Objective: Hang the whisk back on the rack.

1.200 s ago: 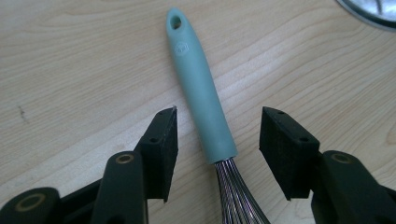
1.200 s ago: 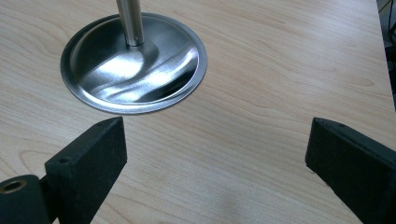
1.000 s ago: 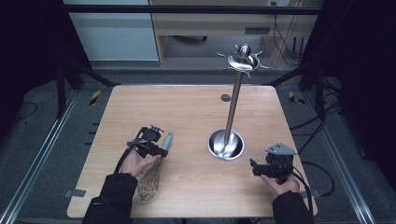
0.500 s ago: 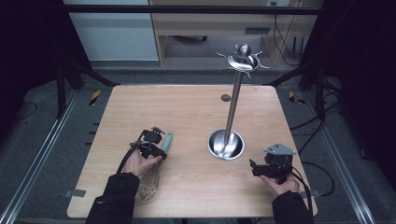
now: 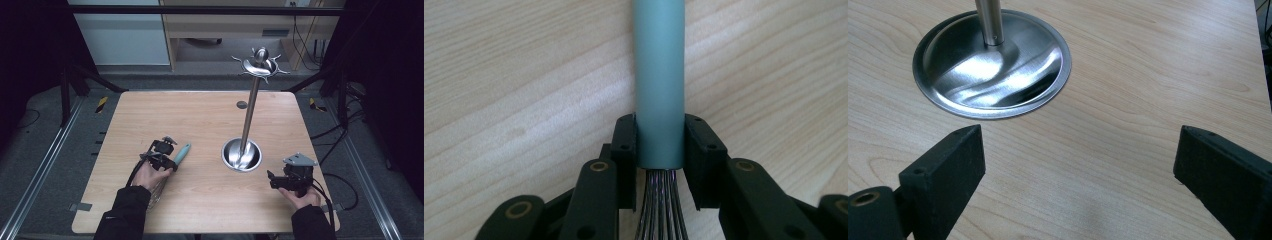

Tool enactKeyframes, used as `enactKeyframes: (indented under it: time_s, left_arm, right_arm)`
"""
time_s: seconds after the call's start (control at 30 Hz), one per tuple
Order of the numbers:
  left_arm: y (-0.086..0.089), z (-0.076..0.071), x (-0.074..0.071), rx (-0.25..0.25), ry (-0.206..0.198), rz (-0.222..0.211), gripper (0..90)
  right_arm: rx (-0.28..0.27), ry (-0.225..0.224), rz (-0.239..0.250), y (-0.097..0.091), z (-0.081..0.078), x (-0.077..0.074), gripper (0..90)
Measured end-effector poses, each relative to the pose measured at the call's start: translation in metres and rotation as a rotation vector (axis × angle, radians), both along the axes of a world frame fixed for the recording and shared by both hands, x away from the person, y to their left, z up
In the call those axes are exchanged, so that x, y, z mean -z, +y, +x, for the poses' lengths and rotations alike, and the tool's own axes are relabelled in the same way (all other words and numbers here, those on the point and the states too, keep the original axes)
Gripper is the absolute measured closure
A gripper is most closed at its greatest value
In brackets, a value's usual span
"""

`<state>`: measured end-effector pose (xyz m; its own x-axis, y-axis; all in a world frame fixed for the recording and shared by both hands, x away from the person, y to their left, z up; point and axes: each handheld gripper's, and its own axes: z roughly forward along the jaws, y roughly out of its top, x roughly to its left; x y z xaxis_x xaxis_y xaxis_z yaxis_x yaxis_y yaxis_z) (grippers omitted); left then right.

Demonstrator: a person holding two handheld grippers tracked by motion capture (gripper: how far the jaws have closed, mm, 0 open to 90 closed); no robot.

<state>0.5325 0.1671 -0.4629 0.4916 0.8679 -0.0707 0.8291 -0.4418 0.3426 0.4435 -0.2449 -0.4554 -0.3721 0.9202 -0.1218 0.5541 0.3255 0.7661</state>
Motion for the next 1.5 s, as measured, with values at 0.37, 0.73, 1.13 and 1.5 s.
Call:
enactKeyframes:
  time_s: [0.37,0.73,1.13,1.5]
  left_arm:
    - [0.003,-0.008,0.000,0.088,-0.015,0.027,67.6]
    - [-0.003,-0.002,-0.001,0.108,0.014,0.072,67.6]
    - [-0.010,-0.001,0.002,0.080,0.018,0.077,68.9]
    - [-0.001,-0.015,-0.019,0.083,-0.051,0.033,69.0]
  right_arm:
    - [0.000,0.007,0.008,0.000,0.000,0.000,6.3]
    - [-0.003,0.011,0.014,0.000,0.000,-0.001,5.8]
    - [-0.004,0.011,0.017,0.000,0.000,-0.001,5.7]
    - [-0.003,0.008,0.016,0.000,0.000,-0.001,5.8]
